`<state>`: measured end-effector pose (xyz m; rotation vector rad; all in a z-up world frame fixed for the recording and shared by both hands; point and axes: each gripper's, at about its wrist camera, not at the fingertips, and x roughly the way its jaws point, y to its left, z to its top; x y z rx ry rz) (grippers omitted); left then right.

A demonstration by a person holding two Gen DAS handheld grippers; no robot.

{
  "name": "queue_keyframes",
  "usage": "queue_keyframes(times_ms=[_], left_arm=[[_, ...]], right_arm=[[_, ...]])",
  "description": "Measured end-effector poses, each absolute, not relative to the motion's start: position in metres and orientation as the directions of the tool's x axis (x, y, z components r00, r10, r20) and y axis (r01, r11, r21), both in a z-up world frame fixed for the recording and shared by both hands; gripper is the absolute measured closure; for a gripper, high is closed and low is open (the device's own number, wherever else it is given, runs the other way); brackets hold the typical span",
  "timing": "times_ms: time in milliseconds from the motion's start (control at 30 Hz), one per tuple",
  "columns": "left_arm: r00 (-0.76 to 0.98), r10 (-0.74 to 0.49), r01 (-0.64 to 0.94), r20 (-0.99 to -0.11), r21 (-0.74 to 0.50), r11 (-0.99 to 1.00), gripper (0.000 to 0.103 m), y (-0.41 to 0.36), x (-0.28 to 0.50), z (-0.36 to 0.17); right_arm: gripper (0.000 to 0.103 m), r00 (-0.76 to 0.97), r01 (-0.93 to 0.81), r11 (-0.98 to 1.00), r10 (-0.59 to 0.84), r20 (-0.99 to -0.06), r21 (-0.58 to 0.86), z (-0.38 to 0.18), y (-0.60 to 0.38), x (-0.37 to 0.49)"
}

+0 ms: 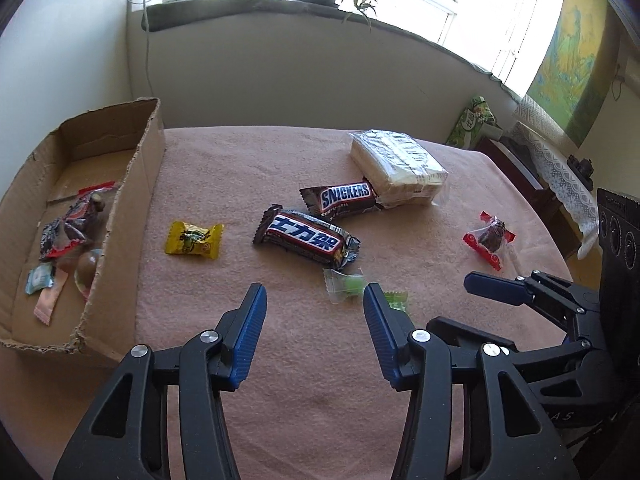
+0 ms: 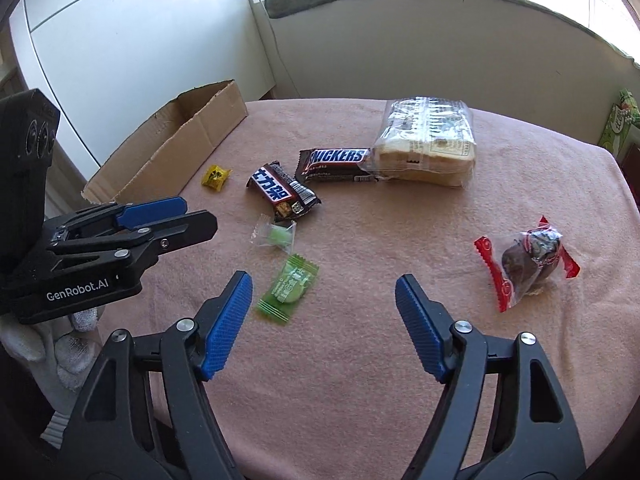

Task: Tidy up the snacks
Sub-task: 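Grasp the light green square packet with the right tool while the left tool grasps a small green candy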

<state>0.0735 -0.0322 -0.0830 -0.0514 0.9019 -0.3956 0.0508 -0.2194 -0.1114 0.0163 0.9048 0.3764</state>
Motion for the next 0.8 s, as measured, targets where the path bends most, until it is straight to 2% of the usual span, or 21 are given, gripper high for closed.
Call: queue_keyframes(times_ms=[233,300,567,700,800], left_arm=[[0.494,-0.399,0.337,-0.772,-0.254,0.907,0.063,-0.044,0.087,-0.094],[0.481,-0.406,0.344,-0.777,-0.259,0.903,0.063,-0.046,0.090,-0.096],[0.444,-0.417,0.362,-0.793,-0.267,0.893,0.063,-0.056,0.101,-0.104],[0.437,-0.412,0.371,-0.799,-0.257,0.892,0.063,-0.060,0.105,-0.107],[0.432,-0.399,0.376,-0.809,-0.241,0.895,0.068,-0.064,0.106,-0.111]], right_arm=[[0.055,0.512,-0.339,0.921,0.352,-0.784,0.191,-0.128,-0.200,0.059],[0.058,0.503,-0.340,0.921,0.351,-0.790,0.193,-0.132,-0.196,0.063],[0.060,0.506,-0.334,0.929,0.321,-0.800,0.160,-0.138,-0.188,0.068],[0.064,0.514,-0.336,0.934,0.287,-0.808,0.119,-0.140,-0.183,0.070],[0.064,0.520,-0.343,0.935,0.271,-0.810,0.093,-0.141,-0.181,0.071]])
